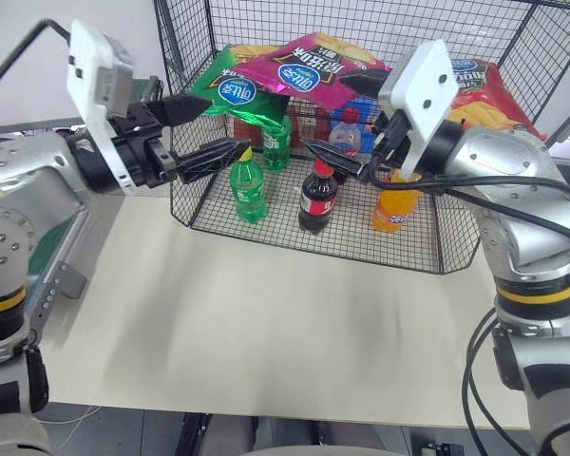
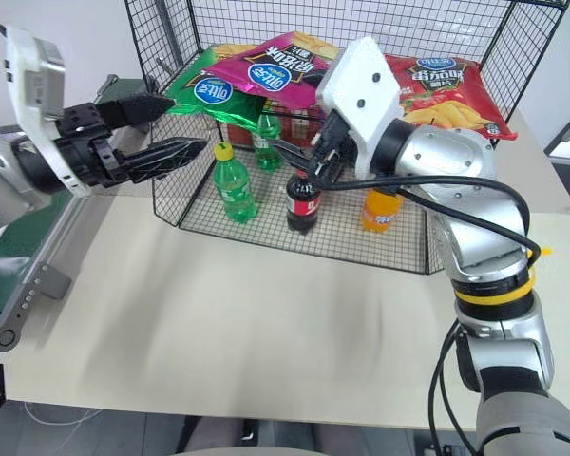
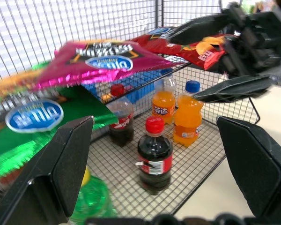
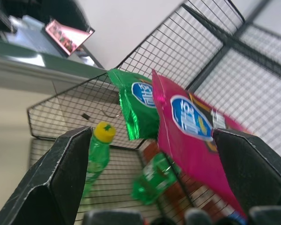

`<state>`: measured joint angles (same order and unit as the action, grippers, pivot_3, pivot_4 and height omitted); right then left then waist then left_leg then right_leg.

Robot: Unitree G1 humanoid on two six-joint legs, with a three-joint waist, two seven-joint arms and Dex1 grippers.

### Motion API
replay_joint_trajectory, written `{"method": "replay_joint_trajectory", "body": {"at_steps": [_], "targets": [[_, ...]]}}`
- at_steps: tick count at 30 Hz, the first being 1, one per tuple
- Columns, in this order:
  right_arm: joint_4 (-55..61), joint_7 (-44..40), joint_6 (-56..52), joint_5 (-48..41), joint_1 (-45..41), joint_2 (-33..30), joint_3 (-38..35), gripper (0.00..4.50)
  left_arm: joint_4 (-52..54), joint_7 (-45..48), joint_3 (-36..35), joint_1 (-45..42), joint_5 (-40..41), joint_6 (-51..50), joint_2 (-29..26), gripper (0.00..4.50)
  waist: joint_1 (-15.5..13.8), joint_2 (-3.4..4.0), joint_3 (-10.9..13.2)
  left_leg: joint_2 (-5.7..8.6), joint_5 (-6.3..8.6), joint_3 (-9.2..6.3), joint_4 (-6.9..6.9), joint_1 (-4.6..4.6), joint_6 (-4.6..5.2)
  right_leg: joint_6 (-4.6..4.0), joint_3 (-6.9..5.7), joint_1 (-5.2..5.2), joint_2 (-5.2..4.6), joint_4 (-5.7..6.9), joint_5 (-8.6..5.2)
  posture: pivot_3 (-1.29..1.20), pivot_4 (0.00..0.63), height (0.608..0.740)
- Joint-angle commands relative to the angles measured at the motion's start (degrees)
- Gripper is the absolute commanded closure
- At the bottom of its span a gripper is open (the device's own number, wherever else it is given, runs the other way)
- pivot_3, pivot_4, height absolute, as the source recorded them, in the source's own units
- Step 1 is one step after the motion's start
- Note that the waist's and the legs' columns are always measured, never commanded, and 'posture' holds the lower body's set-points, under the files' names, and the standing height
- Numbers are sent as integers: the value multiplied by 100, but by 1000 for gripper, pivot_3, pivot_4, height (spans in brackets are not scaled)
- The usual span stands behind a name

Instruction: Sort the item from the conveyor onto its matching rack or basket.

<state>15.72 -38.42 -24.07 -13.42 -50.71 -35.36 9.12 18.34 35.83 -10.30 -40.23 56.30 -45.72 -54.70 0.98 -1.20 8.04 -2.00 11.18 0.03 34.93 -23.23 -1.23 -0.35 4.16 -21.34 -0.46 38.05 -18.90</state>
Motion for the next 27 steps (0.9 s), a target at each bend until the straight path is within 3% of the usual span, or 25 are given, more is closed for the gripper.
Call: {"method": "replay_joint_trajectory", "body": {"at_steps": [1,2,12,20,27], "targets": [[-239,-98,870,528,-143,27,130,552,-51,198,-343,139,-274,202,-91,0,6,0,0,0,3,0,1,1,4,0,2,0,-1,0,0,0,150,740],[-323,-119,1048,647,-150,23,162,703,-20,206,-372,168,-260,177,-46,0,5,0,0,-1,3,-1,2,0,5,0,2,0,-2,2,0,0,150,740],[-871,-157,2024,1328,-207,111,142,4310,78,296,-387,299,-433,164,140,0,9,0,0,-4,6,-5,7,-2,10,-2,0,-2,-7,10,1,0,150,740],[-874,-111,2096,1558,-135,-47,-67,4419,7,422,-312,222,-616,196,275,0,5,1,0,-4,6,-7,10,-2,11,-2,0,-2,-7,16,1,0,150,740],[-1037,-426,2802,1465,352,-730,-516,4419,-177,641,-159,23,-755,218,462,0,-26,0,0,2,12,-6,16,-3,20,-2,1,4,-14,14,2,0,150,740]]}}
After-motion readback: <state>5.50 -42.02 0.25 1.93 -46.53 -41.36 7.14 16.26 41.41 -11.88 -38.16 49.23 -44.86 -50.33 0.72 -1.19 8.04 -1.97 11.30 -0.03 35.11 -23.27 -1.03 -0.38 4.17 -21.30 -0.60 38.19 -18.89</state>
